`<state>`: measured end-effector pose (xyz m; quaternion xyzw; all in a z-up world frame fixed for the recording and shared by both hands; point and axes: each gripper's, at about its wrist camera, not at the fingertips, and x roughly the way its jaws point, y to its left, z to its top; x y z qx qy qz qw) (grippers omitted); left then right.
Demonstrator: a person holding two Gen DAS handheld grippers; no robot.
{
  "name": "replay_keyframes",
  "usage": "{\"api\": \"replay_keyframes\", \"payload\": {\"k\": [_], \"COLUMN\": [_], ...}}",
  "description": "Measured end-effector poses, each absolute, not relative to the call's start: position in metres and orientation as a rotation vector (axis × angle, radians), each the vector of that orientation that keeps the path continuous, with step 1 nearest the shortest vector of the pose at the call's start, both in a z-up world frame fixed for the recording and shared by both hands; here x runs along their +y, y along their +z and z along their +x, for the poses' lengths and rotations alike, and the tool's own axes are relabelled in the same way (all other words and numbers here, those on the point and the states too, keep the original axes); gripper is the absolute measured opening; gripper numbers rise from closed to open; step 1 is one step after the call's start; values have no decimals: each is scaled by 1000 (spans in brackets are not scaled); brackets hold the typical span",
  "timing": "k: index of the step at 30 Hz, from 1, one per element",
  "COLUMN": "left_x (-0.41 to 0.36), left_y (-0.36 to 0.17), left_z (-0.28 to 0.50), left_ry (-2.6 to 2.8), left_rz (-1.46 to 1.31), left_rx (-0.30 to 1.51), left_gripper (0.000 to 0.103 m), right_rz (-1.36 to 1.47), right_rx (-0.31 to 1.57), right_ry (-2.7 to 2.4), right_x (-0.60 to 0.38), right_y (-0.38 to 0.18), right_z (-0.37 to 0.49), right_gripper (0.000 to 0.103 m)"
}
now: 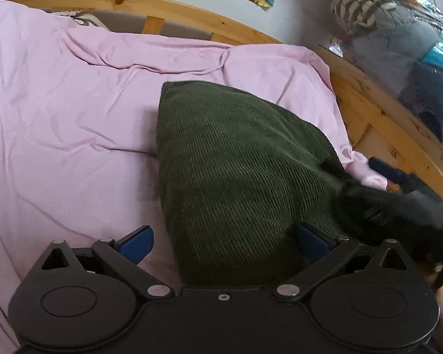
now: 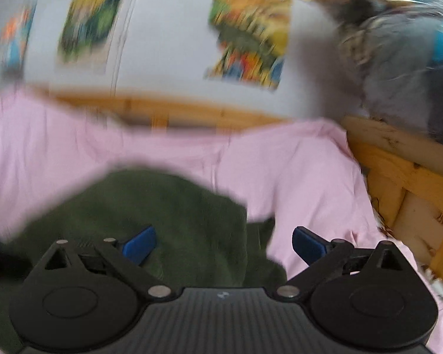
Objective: Fold large clothes
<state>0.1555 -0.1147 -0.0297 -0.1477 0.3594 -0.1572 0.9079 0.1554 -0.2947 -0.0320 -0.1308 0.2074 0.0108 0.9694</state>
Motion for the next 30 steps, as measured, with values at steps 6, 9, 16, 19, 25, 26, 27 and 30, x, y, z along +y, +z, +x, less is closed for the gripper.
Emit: {"api": "replay_keyframes", "payload": {"k": [6,9,16,19,25,26,27,30], "left_x": [-124,-124,-114,-109,-109,-109,-108,-107], "left_y": [-48,-59,-71,-70,-68,-69,-69,-70], "left_z": [169,177,181,181,182,182,182,183], "left_ry": [-367,-389,-429,-429,-431,-433,-436,-445], "left_rz": [-325,-364,-479,-512,-515,-520,-524,-520], "left_rx": [800,833,840,855,858,858,858,852], "left_gripper": [102,102,102,102,102,102,102,103], "right_rz": [-297,-270,-55,-82,-175,-194,-227,-297], "right_rx": [528,563,545,355,387,409,434,512], "right_ry": [-9,24,36,23,234,266,289,302], "right_x": [-292,-299,-331,-330,-294,-289,-281,-264], "right_y": [-57,-71,-46,-7,35,34,30,9], "right_z": [172,184,179,160,219,232,247,287], "right_gripper": [102,102,99,101,102,102,102,102]}}
